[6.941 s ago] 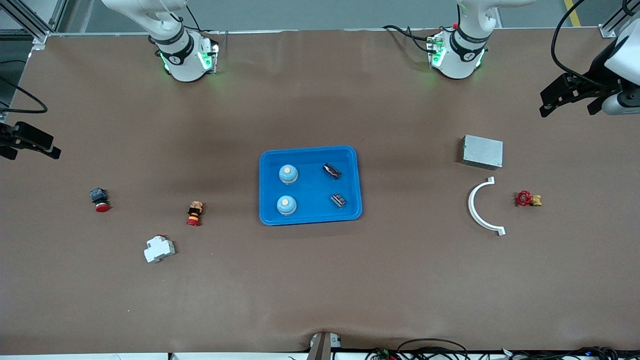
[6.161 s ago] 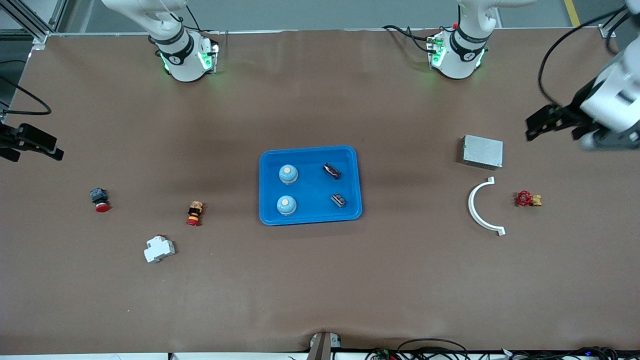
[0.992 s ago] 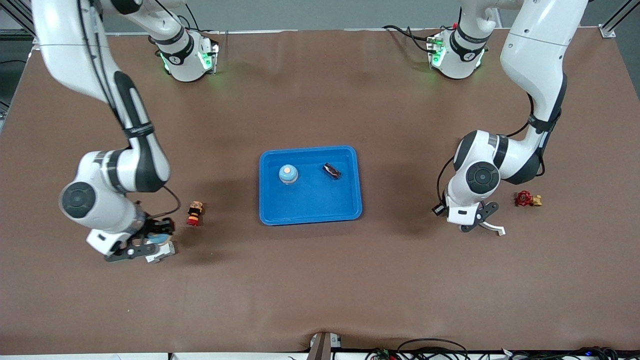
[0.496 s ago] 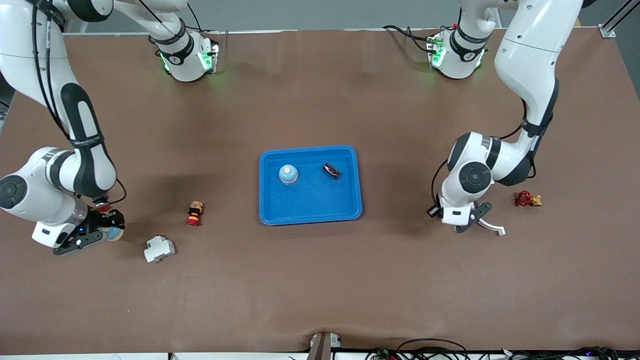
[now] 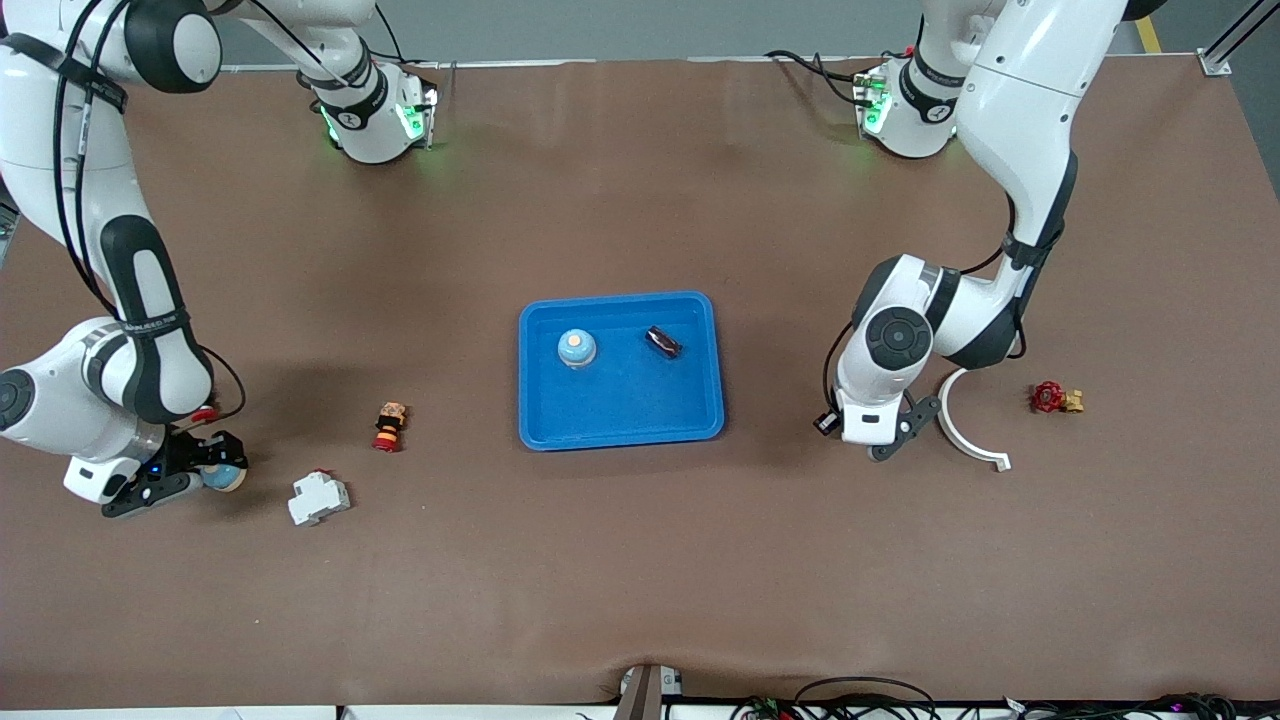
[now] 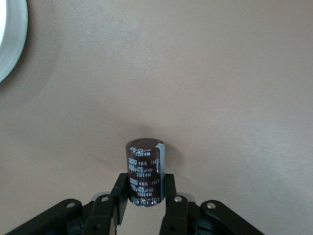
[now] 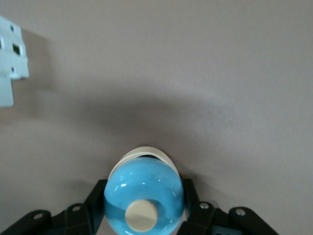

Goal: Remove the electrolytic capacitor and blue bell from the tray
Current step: 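Carry the blue bell beside the white block and set it down with the right gripper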

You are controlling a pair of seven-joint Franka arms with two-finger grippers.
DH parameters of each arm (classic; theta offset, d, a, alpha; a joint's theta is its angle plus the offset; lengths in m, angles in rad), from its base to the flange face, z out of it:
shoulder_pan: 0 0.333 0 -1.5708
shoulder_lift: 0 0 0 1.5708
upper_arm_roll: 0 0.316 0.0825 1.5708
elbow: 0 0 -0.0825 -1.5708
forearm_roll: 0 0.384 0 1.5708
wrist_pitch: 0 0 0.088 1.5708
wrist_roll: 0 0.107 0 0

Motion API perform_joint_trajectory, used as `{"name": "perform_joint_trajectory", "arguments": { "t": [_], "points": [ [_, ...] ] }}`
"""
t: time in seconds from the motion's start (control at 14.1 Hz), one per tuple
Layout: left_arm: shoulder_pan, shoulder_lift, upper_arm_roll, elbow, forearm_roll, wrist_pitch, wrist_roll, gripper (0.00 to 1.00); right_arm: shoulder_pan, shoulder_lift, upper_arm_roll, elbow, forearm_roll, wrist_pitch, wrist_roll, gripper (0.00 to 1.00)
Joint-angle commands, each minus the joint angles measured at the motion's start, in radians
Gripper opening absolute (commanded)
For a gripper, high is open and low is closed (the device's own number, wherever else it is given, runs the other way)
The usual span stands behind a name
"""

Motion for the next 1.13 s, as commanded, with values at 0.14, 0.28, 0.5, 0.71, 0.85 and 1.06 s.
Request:
{"name": "perform_joint_trajectory", "arguments": {
  "t": [0.14,0.28,0.5,0.71,0.85,1.06],
  "points": [
    [-0.030,0.037,0.003,0.059,0.001,0.000,-0.062,0.00,-0.045,0.112,0.019,0.180,0.024,-0.124,-0.014,0.00],
    [-0.035,0.039,0.003,0.066,0.001,0.000,-0.064,0.00,-0.044,0.115,0.017,0.184,0.021,-0.124,-0.014,0.00],
    [-0.046,0.042,0.003,0.066,0.003,0.000,-0.064,0.00,-0.035,0.113,0.017,0.191,0.013,-0.124,-0.008,0.00],
    [-0.046,0.054,0.003,0.061,0.003,0.000,-0.064,0.00,-0.032,0.109,0.014,0.202,0.005,-0.126,-0.015,0.00],
    [-0.046,0.052,0.003,0.059,0.003,-0.006,-0.063,0.00,-0.024,0.106,0.014,0.210,-0.028,-0.126,-0.015,0.00],
    [-0.030,0.042,0.003,0.066,0.003,-0.023,-0.050,0.00,-0.025,0.106,0.014,0.219,-0.045,-0.124,-0.015,0.00]
  ]
}}
